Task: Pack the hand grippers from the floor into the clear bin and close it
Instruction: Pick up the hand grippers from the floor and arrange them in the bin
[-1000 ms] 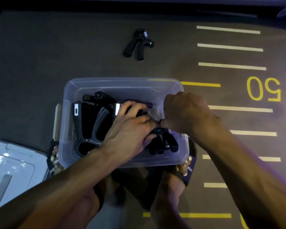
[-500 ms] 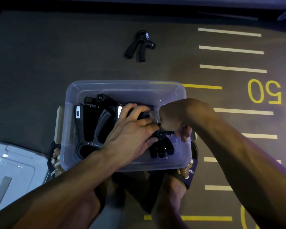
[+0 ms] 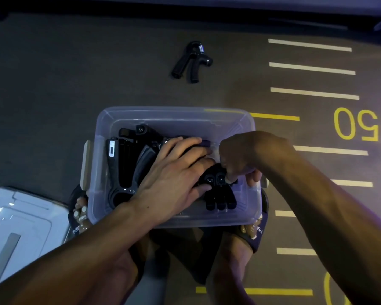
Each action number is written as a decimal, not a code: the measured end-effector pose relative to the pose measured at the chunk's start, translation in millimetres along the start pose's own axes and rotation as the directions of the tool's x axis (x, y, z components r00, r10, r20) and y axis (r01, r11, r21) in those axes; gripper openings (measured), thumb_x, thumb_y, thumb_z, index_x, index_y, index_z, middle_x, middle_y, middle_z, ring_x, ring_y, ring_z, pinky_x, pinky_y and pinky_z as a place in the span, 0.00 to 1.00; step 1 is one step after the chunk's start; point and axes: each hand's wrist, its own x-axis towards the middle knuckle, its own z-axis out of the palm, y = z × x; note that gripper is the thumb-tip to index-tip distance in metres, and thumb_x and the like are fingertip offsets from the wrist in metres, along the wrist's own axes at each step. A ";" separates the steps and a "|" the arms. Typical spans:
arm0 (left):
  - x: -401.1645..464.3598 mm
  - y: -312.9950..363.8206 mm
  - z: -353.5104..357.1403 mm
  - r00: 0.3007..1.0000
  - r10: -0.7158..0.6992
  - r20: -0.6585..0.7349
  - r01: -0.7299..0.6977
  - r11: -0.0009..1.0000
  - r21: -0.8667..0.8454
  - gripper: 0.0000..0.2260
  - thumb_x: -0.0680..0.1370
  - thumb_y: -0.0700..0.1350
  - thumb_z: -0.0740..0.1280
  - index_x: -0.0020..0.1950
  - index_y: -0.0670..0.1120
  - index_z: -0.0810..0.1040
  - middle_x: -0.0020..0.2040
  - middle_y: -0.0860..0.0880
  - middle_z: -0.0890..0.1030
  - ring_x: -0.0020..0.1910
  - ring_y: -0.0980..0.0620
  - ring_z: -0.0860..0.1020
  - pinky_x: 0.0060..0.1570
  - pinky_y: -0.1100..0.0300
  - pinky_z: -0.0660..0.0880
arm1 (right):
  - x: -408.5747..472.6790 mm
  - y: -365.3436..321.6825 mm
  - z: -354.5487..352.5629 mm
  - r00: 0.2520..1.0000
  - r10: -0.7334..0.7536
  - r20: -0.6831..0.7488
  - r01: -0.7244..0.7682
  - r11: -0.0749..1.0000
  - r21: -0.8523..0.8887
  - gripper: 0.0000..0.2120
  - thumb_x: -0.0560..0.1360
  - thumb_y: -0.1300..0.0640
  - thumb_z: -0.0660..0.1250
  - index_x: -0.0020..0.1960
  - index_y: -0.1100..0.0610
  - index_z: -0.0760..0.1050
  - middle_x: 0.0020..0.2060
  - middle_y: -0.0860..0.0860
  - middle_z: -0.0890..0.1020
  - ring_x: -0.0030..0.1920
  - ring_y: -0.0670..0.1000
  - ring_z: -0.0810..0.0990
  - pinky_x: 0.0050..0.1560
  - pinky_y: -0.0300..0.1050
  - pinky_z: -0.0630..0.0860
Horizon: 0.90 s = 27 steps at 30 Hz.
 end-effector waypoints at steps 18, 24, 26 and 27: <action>29.1 -66.8 -14.8 0.948 -0.208 -0.239 0.183 0.976 -0.120 0.10 0.82 0.48 0.67 0.61 0.48 0.84 0.57 0.50 0.80 0.63 0.45 0.76 0.66 0.51 0.66 | 61.5 24.5 -110.8 0.729 0.137 -0.670 0.186 0.903 0.387 0.21 0.69 0.49 0.61 0.57 0.56 0.80 0.54 0.57 0.84 0.54 0.60 0.83 0.57 0.54 0.80; 46.1 -85.0 -21.5 0.941 -0.266 -0.209 0.250 0.963 -0.099 0.13 0.81 0.49 0.70 0.65 0.48 0.81 0.60 0.49 0.78 0.55 0.46 0.77 0.54 0.51 0.73 | 126.5 29.1 -130.1 0.795 0.085 -0.600 0.180 0.912 0.369 0.20 0.79 0.57 0.66 0.71 0.56 0.72 0.68 0.58 0.75 0.69 0.60 0.72 0.67 0.49 0.68; 51.0 -95.1 -19.3 0.950 -0.242 -0.195 0.228 0.969 -0.094 0.13 0.82 0.51 0.69 0.64 0.49 0.82 0.58 0.50 0.80 0.52 0.46 0.79 0.51 0.49 0.75 | 143.0 21.9 -137.3 0.793 0.048 -0.607 0.195 0.925 0.327 0.23 0.79 0.57 0.65 0.73 0.54 0.70 0.69 0.57 0.75 0.69 0.59 0.72 0.67 0.48 0.68; 52.2 -98.9 -17.3 0.957 -0.228 -0.181 0.213 0.972 -0.099 0.13 0.82 0.53 0.69 0.63 0.49 0.83 0.57 0.50 0.81 0.51 0.46 0.80 0.50 0.48 0.76 | 150.8 17.9 -140.7 0.789 0.028 -0.614 0.196 0.935 0.295 0.24 0.78 0.55 0.65 0.74 0.52 0.69 0.68 0.57 0.75 0.69 0.58 0.74 0.67 0.48 0.69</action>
